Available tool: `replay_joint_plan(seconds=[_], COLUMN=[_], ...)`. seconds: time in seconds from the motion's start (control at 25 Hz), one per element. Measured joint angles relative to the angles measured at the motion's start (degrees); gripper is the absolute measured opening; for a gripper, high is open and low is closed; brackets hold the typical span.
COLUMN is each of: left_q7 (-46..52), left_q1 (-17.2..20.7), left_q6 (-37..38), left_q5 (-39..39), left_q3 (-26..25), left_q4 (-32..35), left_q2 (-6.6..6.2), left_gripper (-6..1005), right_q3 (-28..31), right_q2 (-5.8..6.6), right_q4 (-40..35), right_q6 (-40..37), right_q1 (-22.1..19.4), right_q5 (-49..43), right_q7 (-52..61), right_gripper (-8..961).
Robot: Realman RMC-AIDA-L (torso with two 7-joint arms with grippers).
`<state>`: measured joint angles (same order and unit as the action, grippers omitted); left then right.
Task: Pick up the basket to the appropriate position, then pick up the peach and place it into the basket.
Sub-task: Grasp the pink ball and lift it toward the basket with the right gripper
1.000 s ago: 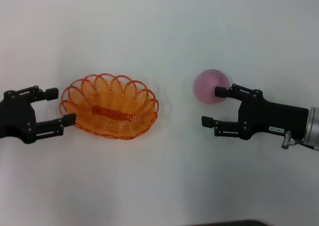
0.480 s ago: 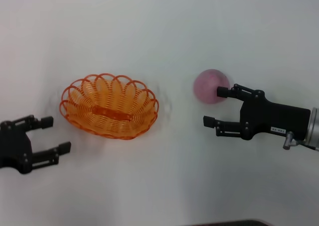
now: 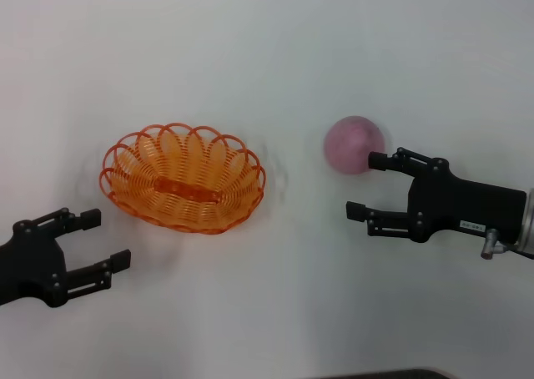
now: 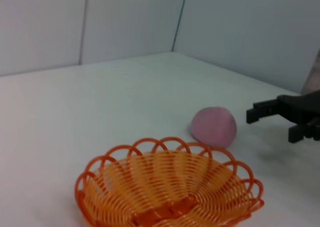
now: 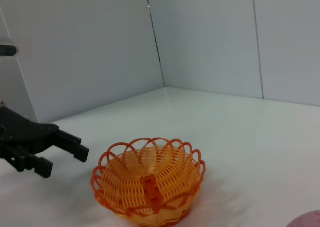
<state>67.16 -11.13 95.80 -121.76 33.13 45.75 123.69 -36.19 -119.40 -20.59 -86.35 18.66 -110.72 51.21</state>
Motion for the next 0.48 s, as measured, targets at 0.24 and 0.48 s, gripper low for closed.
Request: replay_joint_plan(seconds=[0.24,0.48], left_q7=[-0.2,-0.3], left_q1=[-0.3,-0.3], left_q6=[0.2,0.3], left_q5=[0.1,0.1], left_q3=[-0.6,-0.6], left_q4=[0.0,-0.2], left_q2=[-0.06,0.04], left_gripper=[785,785], right_q3=[2.4,4.5], right_q2=[0.32,0.48], right_q4=[-4.2,-9.6], right_q6=[-2.1,-2.4], right_q1=[-1.7,-3.6], right_q5=[0.3,0.2], right_q7=[5.8,8.7], right_gripper=[932,932])
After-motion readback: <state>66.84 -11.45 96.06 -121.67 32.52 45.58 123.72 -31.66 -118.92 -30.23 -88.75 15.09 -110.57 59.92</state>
